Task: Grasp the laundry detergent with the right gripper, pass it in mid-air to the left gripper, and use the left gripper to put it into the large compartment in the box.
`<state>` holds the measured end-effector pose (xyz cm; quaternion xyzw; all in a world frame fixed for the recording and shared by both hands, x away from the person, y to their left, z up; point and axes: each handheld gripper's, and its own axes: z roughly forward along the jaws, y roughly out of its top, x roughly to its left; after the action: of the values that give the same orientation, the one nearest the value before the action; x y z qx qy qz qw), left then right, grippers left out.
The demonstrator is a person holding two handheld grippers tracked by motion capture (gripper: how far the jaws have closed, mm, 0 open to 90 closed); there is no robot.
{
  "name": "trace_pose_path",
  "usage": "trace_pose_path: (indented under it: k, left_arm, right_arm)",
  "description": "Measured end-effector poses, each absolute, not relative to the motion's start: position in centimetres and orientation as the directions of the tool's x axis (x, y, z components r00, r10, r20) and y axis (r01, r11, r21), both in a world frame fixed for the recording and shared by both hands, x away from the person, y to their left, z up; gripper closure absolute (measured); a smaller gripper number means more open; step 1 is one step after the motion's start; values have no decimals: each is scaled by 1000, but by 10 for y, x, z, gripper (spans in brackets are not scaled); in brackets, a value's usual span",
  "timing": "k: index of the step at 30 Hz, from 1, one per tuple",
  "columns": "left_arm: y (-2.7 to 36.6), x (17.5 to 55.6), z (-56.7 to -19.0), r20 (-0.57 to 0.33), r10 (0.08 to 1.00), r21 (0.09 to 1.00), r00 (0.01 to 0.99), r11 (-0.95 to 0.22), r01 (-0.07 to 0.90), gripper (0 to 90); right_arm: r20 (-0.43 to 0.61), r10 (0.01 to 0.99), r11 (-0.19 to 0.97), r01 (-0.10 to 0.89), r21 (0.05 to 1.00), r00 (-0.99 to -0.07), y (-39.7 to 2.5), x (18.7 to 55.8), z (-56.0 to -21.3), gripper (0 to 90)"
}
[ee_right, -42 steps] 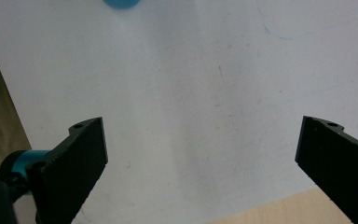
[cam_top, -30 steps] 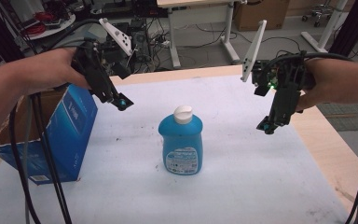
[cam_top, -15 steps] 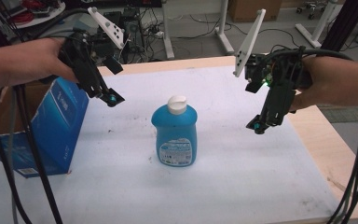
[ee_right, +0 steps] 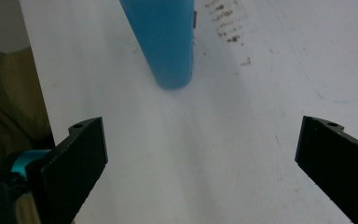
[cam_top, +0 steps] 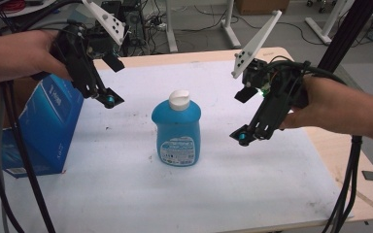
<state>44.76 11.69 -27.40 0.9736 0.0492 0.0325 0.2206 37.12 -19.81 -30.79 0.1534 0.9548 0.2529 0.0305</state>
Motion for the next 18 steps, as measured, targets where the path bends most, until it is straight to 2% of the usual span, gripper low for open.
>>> trace_pose_path:
  k: [7, 18]
  left_arm:
    - [117, 446, -279, 31, 111, 433, 993, -897, 86, 23]
    - [116, 448, -283, 24, 109, 442, 994, -893, 87, 23]
  right_arm:
    - [13, 309, 784, 262, 563, -951, -192, 369, -324, 12]
    - [34, 276, 746, 237, 622, -960, -182, 369, -346, 12]
